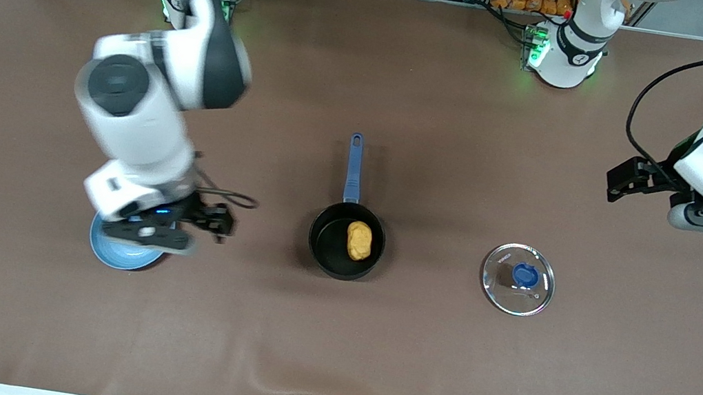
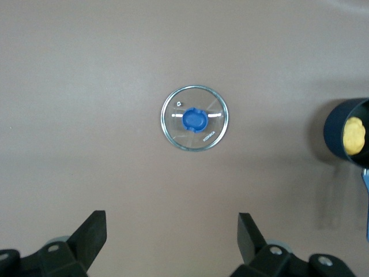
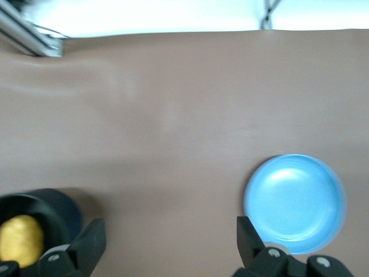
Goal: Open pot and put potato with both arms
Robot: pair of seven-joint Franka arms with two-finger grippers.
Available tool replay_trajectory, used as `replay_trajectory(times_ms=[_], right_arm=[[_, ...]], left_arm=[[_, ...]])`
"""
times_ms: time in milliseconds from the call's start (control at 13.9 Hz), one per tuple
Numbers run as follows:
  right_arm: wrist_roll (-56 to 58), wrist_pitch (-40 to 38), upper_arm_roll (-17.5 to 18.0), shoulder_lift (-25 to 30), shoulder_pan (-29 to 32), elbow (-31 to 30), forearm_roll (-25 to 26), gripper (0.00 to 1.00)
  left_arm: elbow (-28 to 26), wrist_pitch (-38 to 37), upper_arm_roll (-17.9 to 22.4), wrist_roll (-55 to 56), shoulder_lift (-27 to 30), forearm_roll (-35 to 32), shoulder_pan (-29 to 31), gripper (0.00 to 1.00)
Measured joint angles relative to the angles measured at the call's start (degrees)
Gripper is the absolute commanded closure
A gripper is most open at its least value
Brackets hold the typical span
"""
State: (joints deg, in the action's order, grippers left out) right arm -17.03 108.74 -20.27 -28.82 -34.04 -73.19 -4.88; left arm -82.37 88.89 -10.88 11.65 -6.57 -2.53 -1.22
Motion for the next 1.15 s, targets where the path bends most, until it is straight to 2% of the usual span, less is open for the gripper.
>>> replay_trajectory(times_ms=[288,576,863,1151], right_arm=[[3.4,-6.8,-0.1,5.6,4.9,-1.7,-0.4,0.0],[7.6,-7.3,-0.2,14.8,8.4,-9.3,-0.4,0.0],[9.0,-8.4,-0.2,21.8,10.1,-15.3,-0.3,0.0],[9.0,-9.8,-0.3,24.1,11.0,-16.3,-0.3,0.0]], left_arm=[[2.1,-1.9,0.3,-2.5,1.2,0.9,1.5,0.0],[2.1,-1.4,4.1,-3.6,4.2,2.3,0.3,0.0],[-4.7,1.2,9.1,-3.8,12.6,2.3,-5.4,0.0],[-7.1,1.3,11.2,-3.8,14.4,2.3,-6.0,0.0]])
